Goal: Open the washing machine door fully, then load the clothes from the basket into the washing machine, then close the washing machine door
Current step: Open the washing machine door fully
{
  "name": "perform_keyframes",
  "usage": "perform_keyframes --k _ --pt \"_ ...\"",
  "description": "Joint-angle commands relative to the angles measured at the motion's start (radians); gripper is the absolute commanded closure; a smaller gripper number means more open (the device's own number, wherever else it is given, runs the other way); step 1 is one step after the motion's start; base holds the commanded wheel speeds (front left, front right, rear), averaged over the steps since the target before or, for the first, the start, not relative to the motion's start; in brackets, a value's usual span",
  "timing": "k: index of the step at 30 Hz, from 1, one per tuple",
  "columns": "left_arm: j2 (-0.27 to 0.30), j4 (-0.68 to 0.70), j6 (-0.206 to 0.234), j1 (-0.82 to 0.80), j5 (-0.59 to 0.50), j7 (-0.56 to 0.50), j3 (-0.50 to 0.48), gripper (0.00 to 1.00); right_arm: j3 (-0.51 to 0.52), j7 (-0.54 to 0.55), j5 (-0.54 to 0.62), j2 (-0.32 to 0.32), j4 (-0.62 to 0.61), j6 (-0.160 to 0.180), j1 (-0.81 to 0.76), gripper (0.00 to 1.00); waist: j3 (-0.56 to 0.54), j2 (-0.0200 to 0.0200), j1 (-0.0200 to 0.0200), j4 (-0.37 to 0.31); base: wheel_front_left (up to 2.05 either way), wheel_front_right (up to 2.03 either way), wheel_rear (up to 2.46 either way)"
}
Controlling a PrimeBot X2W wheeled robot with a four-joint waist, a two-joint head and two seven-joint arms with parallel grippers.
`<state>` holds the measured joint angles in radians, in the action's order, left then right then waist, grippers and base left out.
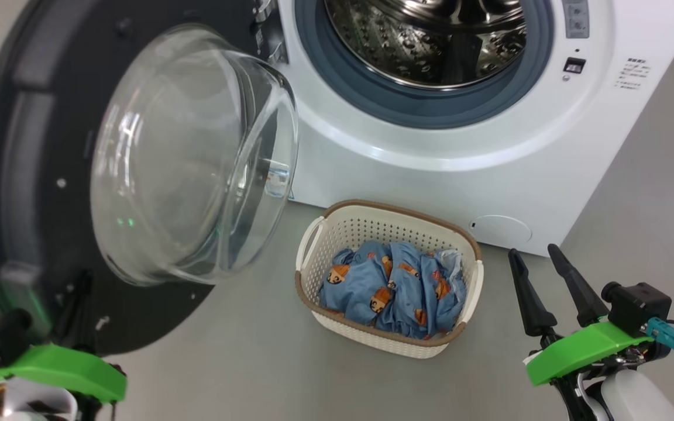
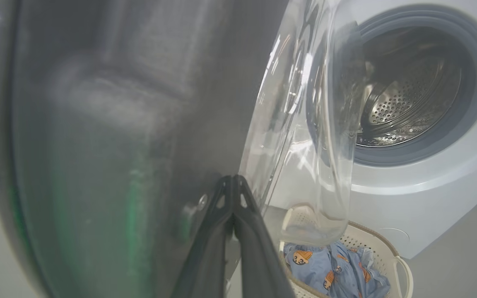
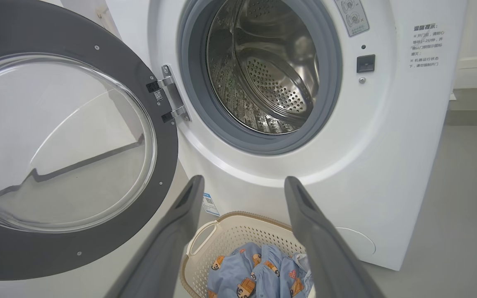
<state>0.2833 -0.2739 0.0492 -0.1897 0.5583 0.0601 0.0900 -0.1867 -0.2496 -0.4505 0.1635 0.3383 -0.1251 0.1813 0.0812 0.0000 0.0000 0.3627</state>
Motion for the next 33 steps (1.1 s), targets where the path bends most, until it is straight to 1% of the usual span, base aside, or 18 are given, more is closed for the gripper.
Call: perform_keyframes --k 1,8,15,21,29,33 --pt "0.06 -0.003 0.005 -0.063 0.005 0.0 -0.062 1.0 -0.012 -0.012 0.0 0.004 -0.026 -0.006 0.043 0.0 0.014 0.0 0.0 0.012 0.0 0.0 0.0" --pt "0.108 -0.102 -0.014 -0.146 0.007 -0.003 -0.076 1.0 -0.004 -0.012 0.003 0.0 -0.028 -0.006 0.056 0.0 0.042 0.0 0.0 0.038 0.0 0.0 0.0" --pt "0.151 -0.236 -0.065 -0.252 -0.01 0.019 -0.055 1.0 -0.003 -0.012 0.007 0.001 -0.026 -0.006 0.078 0.0 0.068 0.0 0.0 0.053 0.0 0.0 0.0" --pt "0.179 -0.373 -0.087 -0.348 -0.018 0.023 -0.045 1.0 0.001 -0.012 0.009 0.003 -0.026 -0.006 0.09 0.0 0.084 0.0 0.0 0.064 0.0 0.0 0.0" --pt "0.215 -0.531 -0.124 -0.457 -0.031 0.038 -0.02 1.0 -0.008 -0.012 0.005 -0.001 -0.018 -0.006 0.106 0.0 0.09 0.0 0.0 0.057 0.0 0.0 0.0" --pt "0.222 -0.592 -0.133 -0.488 -0.035 0.049 -0.009 1.0 -0.01 -0.012 0.0 -0.001 -0.015 -0.006 0.104 0.0 0.082 0.0 0.0 0.049 0.0 0.0 0.0"
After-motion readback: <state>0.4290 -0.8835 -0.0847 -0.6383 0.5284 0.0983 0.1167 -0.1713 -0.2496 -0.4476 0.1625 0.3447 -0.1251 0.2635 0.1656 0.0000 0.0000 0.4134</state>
